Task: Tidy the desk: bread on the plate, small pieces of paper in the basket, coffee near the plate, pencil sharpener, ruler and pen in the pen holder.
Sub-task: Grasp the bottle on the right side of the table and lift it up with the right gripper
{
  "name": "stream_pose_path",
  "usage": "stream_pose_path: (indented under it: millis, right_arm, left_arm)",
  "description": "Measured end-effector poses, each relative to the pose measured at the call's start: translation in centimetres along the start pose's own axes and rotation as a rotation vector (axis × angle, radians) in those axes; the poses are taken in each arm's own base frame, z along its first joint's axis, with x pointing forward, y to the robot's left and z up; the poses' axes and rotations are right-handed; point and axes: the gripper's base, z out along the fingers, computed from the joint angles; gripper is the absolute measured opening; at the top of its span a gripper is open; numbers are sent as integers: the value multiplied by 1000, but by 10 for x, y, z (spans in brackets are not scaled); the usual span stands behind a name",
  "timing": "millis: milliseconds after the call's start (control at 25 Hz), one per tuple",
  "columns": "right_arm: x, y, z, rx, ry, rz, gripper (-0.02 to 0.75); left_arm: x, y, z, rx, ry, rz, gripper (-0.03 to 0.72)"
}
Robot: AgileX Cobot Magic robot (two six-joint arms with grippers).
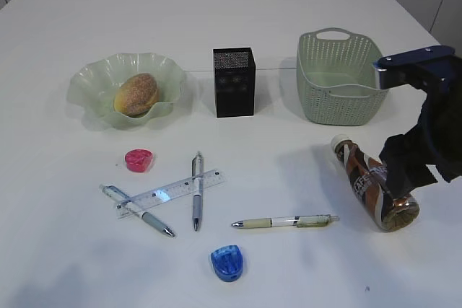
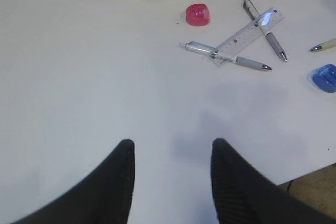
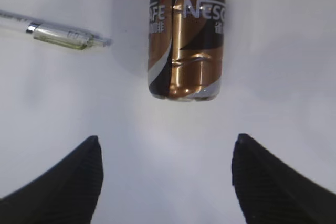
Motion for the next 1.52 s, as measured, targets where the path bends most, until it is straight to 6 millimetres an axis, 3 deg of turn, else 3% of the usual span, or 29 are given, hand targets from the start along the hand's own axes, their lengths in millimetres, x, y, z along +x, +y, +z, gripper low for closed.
stream_pose_path:
  millis: [880,1520]
  right_arm:
    - [-17,-25,44,-67,14,23,594]
    - [-22,-24,75,-78,29,25,594]
  left_arm:
    - [-2,0,0,3,-25,0,330]
    - [-2,0,0,3,-25,0,330]
